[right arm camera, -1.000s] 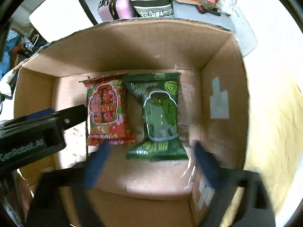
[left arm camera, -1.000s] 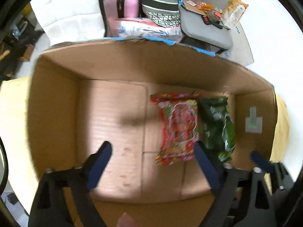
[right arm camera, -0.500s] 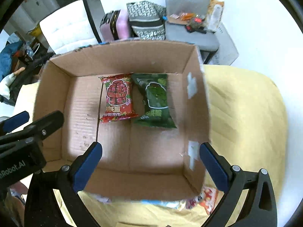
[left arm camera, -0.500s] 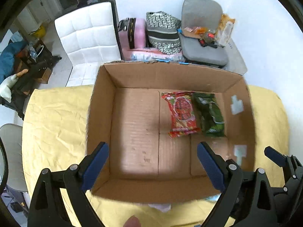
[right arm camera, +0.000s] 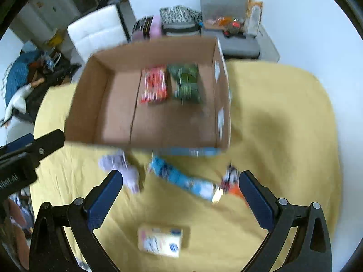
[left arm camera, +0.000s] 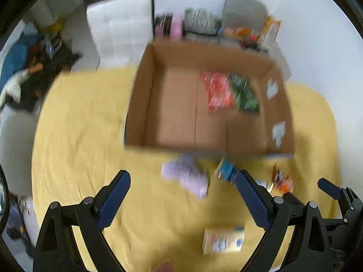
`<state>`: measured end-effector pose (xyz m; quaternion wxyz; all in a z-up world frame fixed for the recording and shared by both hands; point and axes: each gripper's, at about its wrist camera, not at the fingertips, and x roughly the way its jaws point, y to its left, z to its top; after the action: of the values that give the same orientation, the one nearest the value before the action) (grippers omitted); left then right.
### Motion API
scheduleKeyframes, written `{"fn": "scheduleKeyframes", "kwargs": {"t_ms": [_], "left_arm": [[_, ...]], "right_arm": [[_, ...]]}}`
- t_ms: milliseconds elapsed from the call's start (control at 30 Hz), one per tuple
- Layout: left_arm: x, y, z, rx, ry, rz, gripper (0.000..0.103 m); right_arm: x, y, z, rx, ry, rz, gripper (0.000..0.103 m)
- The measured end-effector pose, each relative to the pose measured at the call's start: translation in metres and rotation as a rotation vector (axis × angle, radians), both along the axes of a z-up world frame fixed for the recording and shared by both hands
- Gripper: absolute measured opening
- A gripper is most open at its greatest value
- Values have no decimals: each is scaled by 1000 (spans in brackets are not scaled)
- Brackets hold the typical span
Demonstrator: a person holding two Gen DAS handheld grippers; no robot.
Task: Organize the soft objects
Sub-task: 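Grasp the lilac cloth with the left tool while the right tool grasps the tissue pack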
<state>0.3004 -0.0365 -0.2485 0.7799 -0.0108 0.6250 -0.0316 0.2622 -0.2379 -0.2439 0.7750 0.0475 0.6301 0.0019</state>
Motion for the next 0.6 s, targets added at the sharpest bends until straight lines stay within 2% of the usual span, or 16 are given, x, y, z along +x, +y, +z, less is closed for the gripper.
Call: {"fn": "scheduleKeyframes", "kwargs": {"t_ms": [67,133,233,333,467,600], "left_arm": [[-14,10,-26,-21,83,18,95],[-29,22,-48,-8,132,46,95],[-57,33,-70,19,186,57,95],[-83,47,-98,58,263,73,95],[-103,61,-119,98,310,110,95],[-106,71,-129,100,328,145,95]], "right_arm": [[-19,2,-19,16,34,43,103],[-41,9,-42,13,83,94,103],[-71,35,-80,20,164,241,103],[-91,68,-113,-34,221,423,103],[-111,108,-145,-134,265,659,103],[-122,116,-172,-233,312,756,102]]}}
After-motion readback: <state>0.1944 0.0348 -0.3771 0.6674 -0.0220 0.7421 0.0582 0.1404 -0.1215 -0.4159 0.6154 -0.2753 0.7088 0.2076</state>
